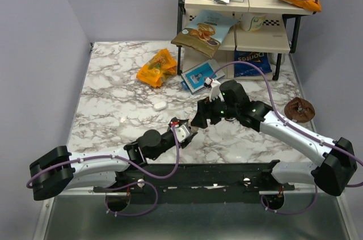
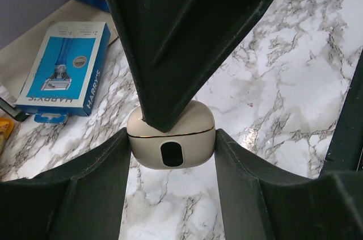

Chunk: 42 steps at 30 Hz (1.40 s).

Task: Insert the wireless bluetooth earbuds into the charging case
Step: Open the charging case.

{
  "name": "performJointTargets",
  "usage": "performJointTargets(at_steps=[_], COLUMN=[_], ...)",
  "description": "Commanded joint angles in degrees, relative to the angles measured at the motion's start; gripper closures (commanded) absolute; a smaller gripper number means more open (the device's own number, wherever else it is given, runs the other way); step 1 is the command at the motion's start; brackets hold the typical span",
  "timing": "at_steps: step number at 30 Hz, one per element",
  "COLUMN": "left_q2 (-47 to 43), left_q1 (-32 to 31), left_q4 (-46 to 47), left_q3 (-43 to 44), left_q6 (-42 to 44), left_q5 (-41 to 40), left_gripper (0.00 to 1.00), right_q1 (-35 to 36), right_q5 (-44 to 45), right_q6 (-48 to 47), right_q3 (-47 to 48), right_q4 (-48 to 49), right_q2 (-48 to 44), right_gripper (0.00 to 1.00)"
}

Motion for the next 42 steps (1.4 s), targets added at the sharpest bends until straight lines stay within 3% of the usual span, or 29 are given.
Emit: performJointTargets(at_steps=[1, 27, 42], left_q2=[-1.5, -4.4, -4.9], left_q1=[-0.8, -1.6, -1.9], left_q4=[1.5, 1.1, 2.2], left_q3=[1.0, -1.3, -1.2], left_q6=[0.7, 0.2, 0.4], left_q5=[-1.4, -4.1, -4.5], left_gripper=[1.0, 1.0, 1.0], right_q1=[0.2, -0.2, -0.2], right_q5=[2.4, 10.3, -4.3], right_q6=[-0.4, 1.2, 2.2], right_q3=[1.1, 0.7, 0.8], right_q4=[-2.5, -4.0, 2.0], right_q2=[0.5, -4.2, -2.2], right_gripper=[0.21, 0.21, 0.27])
